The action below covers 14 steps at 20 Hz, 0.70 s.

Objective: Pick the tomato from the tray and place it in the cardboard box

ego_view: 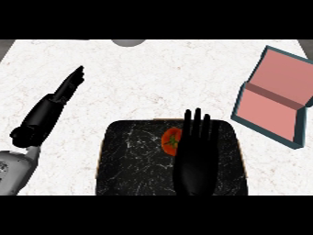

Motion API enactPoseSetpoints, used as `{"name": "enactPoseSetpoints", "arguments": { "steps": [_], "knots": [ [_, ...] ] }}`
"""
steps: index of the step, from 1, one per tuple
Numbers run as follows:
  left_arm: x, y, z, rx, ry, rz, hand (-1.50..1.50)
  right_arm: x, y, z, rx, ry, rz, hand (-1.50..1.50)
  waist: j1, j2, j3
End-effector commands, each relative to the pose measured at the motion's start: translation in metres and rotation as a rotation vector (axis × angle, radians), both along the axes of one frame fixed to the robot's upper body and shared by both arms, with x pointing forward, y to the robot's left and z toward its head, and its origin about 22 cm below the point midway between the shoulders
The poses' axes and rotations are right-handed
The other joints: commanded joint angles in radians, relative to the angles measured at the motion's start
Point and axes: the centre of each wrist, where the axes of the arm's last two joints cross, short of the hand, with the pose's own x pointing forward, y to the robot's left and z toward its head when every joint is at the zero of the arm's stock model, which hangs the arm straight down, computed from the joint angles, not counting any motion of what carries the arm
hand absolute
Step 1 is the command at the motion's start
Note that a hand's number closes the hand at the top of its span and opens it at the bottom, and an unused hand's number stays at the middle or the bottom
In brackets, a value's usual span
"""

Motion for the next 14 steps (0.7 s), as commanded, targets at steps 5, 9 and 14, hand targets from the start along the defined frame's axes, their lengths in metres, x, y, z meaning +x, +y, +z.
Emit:
{"name": "enactPoseSetpoints", "arguments": {
  "steps": [5, 9, 14],
  "knots": [
    [0.005, 0.005, 0.008, -0.001, 0.016, -0.007, 0.0, 0.017, 0.011, -0.016, -0.105, 0.081, -0.244, -1.5, -0.003, -0.001, 0.001],
    [0.008, 0.004, 0.009, -0.009, -0.006, 0.011, 0.0, 0.026, 0.01, -0.007, -0.085, 0.084, -0.253, -1.5, -0.01, -0.002, 0.001],
    [-0.001, -0.001, 0.0, -0.002, 0.017, -0.021, 0.0, 0.023, 0.013, -0.016, -0.05, 0.11, -0.231, -1.5, 0.0, -0.005, 0.001]
  ]
}}
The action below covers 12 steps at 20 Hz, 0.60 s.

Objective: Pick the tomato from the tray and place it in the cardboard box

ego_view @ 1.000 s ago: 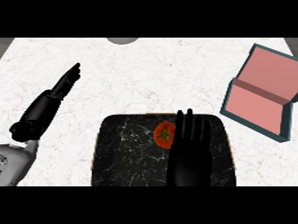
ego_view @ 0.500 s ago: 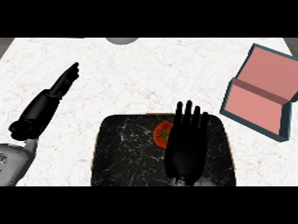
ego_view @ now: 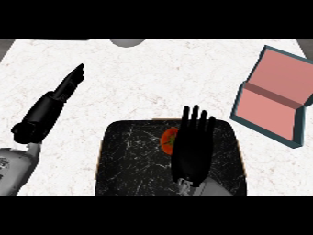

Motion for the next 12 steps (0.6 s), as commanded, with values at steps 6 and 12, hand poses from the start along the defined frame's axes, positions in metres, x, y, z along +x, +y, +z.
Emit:
{"name": "enactPoseSetpoints", "arguments": {
  "steps": [6, 12],
  "knots": [
    [0.008, 0.011, 0.011, -0.002, -0.006, 0.014, 0.0, 0.014, 0.008, -0.002, -0.071, 0.042, -0.239, -1.5, -0.013, -0.001, 0.0],
    [-0.011, -0.003, -0.005, -0.003, -0.009, 0.004, 0.0, 0.017, 0.004, -0.023, -0.067, 0.06, -0.28, -1.5, -0.006, -0.002, 0.001]
  ]
}}
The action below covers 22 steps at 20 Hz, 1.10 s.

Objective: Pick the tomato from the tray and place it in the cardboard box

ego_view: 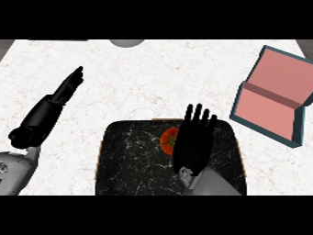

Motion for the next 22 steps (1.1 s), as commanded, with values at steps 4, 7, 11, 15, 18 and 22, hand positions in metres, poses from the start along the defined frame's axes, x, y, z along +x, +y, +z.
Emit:
{"name": "enactPoseSetpoints", "arguments": {
  "steps": [4, 7, 11, 15, 18, 22],
  "knots": [
    [0.008, -0.002, 0.007, 0.01, 0.003, 0.021, 0.0, -0.003, 0.01, -0.005, -0.035, 0.05, -0.205, -1.5, -0.01, 0.001, 0.0],
    [-0.011, -0.007, -0.008, -0.005, 0.006, 0.0, 0.0, -0.003, 0.015, -0.012, -0.054, 0.046, -0.161, 1.5, -0.004, 0.001, 0.001],
    [-0.014, 0.009, 0.014, 0.003, -0.011, -0.003, 0.0, 0.002, 0.026, -0.007, -0.083, -0.044, -0.073, 1.5, 0.001, -0.002, 0.001],
    [-0.001, -0.005, 0.002, 0.013, 0.008, 0.008, 0.0, 0.011, 0.03, -0.02, -0.154, -0.074, -0.043, 1.5, 0.0, 0.003, 0.001],
    [-0.005, -0.015, -0.001, 0.004, 0.0, 0.0, 0.0, 0.02, 0.03, -0.018, -0.191, -0.116, 0.006, 1.5, -0.007, 0.002, 0.001],
    [-0.002, -0.004, -0.002, -0.006, 0.017, 0.016, 0.0, 0.0, 0.035, -0.01, -0.044, -0.111, 0.414, 1.5, -0.014, 0.003, 0.001]
  ]
}}
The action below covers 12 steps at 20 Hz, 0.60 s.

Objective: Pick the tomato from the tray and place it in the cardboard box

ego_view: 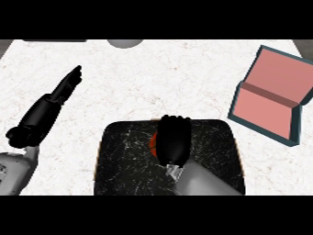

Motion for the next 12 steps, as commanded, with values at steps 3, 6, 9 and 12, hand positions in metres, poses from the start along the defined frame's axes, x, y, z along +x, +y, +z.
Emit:
{"name": "enactPoseSetpoints", "arguments": {
  "steps": [3, 6, 9, 12],
  "knots": [
    [-0.003, -0.004, -0.004, -0.003, -0.004, -0.023, 0.0, -0.048, 0.018, 0.011, 0.225, 0.118, 0.608, 1.5, 0.023, 0.015, 0.007],
    [-0.006, -0.007, -0.011, 0.001, 0.014, -0.019, 0.0, -0.057, 0.002, 0.023, 0.296, 0.123, 0.867, 1.5, 0.007, 0.012, 0.007],
    [-0.004, 0.005, -0.005, 0.01, 0.007, 0.021, 0.0, -0.055, -0.032, 0.04, 0.294, 0.034, 0.993, 1.5, -0.012, 0.004, 0.006],
    [0.0, 0.015, -0.007, 0.001, -0.003, 0.02, 0.0, -0.047, -0.062, 0.064, 0.274, -0.07, 1.032, 1.5, -0.02, 0.005, 0.004]
  ]
}}
